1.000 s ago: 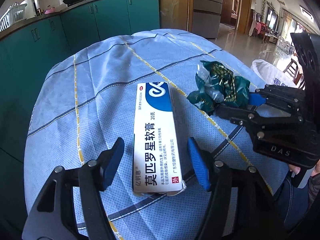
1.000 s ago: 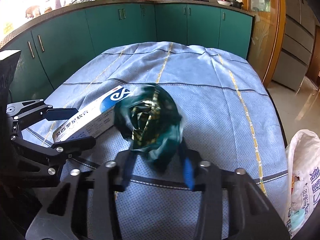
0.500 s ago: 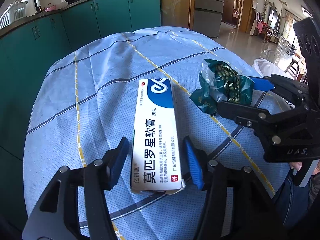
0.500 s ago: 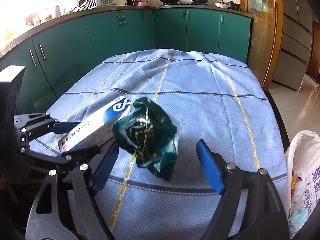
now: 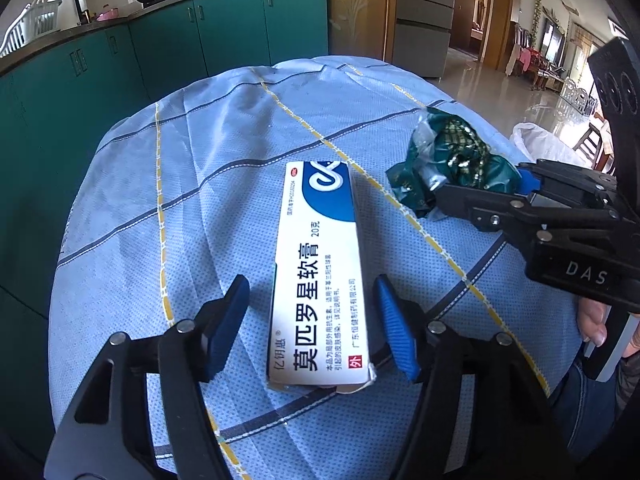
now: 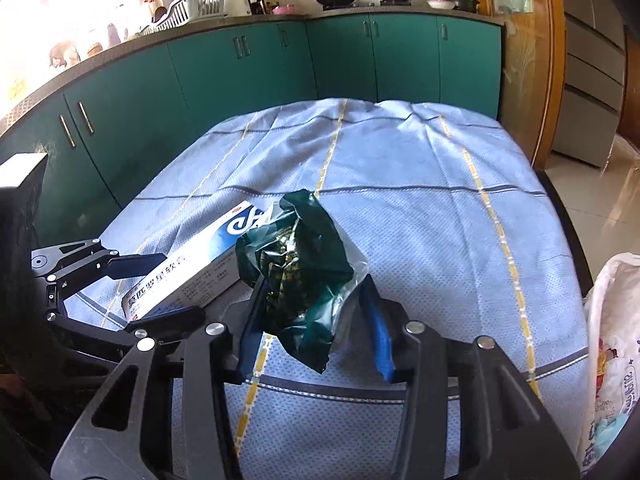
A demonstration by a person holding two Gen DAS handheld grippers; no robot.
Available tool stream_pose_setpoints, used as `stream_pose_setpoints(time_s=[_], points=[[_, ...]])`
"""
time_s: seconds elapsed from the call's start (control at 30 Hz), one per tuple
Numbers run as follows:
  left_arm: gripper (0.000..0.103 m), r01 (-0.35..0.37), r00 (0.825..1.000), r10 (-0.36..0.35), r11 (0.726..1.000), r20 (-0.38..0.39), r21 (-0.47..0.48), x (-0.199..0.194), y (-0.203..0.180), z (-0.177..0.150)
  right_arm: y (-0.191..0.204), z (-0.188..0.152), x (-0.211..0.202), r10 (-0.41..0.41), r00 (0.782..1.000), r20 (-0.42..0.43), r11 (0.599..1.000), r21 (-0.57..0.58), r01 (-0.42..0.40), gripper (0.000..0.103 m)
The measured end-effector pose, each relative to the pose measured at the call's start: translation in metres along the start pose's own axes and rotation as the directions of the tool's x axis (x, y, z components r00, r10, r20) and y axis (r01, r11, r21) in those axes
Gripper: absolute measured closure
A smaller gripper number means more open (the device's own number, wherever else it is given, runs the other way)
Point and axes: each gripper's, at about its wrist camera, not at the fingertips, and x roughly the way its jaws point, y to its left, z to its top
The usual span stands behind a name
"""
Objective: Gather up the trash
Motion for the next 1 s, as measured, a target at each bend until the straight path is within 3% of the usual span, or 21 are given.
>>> stream_pose_setpoints(time_s=[0.17, 0.27, 0.3, 0.43, 0.73, 0.83, 1.0], points=[[0.04, 0.006, 1.0, -0.006, 1.0, -0.007, 0.003, 0.005, -0.003, 0.001, -0.006, -0.004, -0.005, -0.011, 1.0, -0.001, 1.0, 0.025, 0.011, 0.058], [0.05, 0.02, 1.0, -0.02, 1.0, -0.001, 0.002, 0.005, -0.005, 0.002, -0.006, -0.004, -0.006, -0.01, 1.0, 0.0, 1.0, 0.024, 0.01, 0.058], [0.059, 0.019, 1.0, -0.019, 1.0, 0.001, 0.004, 0.005, -0.005, 0.002, -0.005, -0.005, -0.006, -0.017, 1.0, 0.002, 1.0, 0.019, 0.017, 0.058], [0.062, 0.022, 1.0, -0.022, 1.0, 0.005, 0.002, 0.004, -0.005, 0.002, -0.002, -0.005, -0.006, -0.032, 0.999, 0.003, 0.999, 0.006, 0.032, 0.058], [0.062, -0.025, 0.988, 0.032, 0.999, 0.152, -0.043, -0.022, 0.003, 0.008, -0.001, -0.006, -0.007, -0.046, 0.999, 0.011, 0.999, 0.007, 0.046, 0.058], [0.062, -0.097, 0.969, 0.1, 0.995, 0.226, -0.027, -0.034, -0.001, 0.009, 0.0, -0.006, -0.009, -0.055, 0.998, 0.024, 0.998, 0.0, 0.055, 0.058], [0.062, -0.218, 0.903, 0.218, 0.975, 0.371, -0.045, -0.068, -0.017, 0.003, 0.0, -0.008, -0.037, -0.083, 0.989, 0.121, 0.997, 0.004, 0.083, 0.058]])
